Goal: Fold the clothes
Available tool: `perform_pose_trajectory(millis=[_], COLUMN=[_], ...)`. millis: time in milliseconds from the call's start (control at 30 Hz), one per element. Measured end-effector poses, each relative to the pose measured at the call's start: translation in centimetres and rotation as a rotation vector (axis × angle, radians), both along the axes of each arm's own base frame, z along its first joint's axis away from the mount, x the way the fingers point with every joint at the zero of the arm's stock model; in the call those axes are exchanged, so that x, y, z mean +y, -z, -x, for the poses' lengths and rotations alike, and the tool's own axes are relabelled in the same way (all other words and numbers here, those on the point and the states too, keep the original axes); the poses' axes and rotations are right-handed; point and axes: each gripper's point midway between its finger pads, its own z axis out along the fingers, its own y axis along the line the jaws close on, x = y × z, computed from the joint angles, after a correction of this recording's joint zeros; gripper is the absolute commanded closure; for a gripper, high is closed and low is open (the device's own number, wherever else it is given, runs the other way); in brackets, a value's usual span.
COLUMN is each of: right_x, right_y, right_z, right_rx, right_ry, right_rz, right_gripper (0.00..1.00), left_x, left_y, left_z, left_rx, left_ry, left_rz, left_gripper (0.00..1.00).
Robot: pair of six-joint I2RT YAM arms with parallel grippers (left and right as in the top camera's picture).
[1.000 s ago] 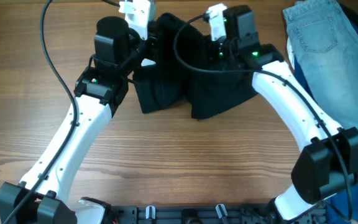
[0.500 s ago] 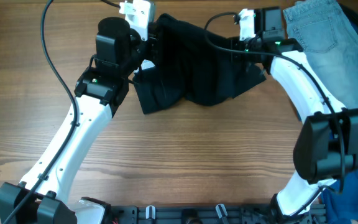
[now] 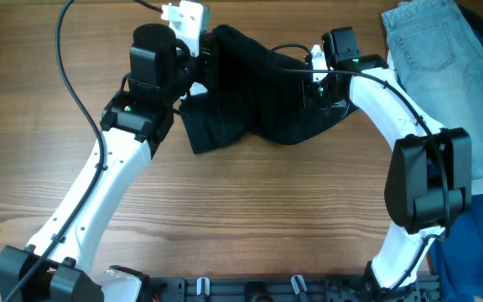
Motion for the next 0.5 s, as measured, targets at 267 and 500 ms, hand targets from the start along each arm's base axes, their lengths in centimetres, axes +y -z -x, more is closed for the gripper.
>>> perform_pose_trajectory(millis=[267, 500], right_x=[-5.4, -5.7], right_y=[-1.2, -3.0], right_z=[-3.6, -3.6], right_rx=[-0.119, -0.122], right_ry=[0.082, -0.038], right_rz=[0.027, -0.024], right_gripper=[0.55, 0.47], left_x=[0.1, 0.5], left_y=[0.4, 0.5], left_z=[0.1, 0.0], left_rx=[0.017, 0.017], left_ry=[-0.001, -0.025], left_rz=[-0.006, -0.016], left_gripper=[0.96, 0.96])
